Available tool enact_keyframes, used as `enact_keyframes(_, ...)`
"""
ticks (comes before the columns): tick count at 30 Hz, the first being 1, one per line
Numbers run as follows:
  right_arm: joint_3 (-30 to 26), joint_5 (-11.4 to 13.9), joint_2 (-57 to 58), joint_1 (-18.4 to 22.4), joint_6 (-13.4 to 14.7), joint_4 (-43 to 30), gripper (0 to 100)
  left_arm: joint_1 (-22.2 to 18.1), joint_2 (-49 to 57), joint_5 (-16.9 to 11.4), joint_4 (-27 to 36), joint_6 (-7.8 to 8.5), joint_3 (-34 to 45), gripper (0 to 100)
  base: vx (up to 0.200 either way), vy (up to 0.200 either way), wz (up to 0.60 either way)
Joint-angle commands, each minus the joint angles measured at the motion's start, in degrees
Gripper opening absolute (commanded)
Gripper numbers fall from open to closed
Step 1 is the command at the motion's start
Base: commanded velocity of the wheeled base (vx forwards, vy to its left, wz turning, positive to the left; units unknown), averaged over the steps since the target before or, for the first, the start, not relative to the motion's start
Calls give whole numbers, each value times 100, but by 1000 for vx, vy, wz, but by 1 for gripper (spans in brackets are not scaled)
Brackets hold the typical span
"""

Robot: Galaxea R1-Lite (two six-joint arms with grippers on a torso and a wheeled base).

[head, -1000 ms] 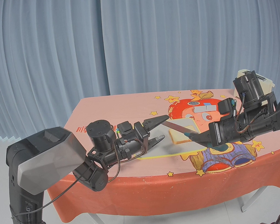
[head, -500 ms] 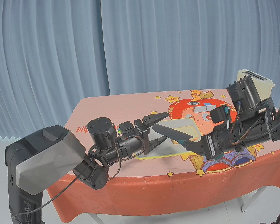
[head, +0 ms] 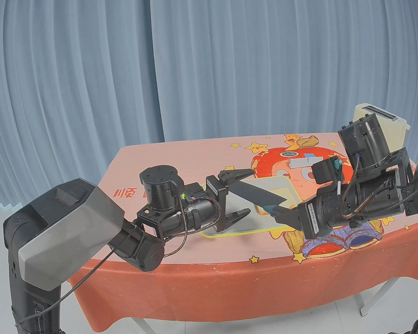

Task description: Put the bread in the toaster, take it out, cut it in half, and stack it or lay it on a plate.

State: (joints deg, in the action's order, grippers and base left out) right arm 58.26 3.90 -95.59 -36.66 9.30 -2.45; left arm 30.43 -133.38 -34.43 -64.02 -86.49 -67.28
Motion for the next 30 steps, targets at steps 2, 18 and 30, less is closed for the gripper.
enact_keyframes(2, -69, -74, -4, -70, -16, 17, 0, -2, 14, 15, -5, -245, -154, 100, 0, 0, 0)
enact_keyframes(18, -122, -162, -101, -52, 81, 509, 0, -28, -4, -20, -22, -474, -207, 0, 0, 0, 0)
enact_keyframes(30, -113, -153, -48, -61, 239, 878, 100, -46, 5, -20, -49, -465, -207, 0, 0, 0, 0)
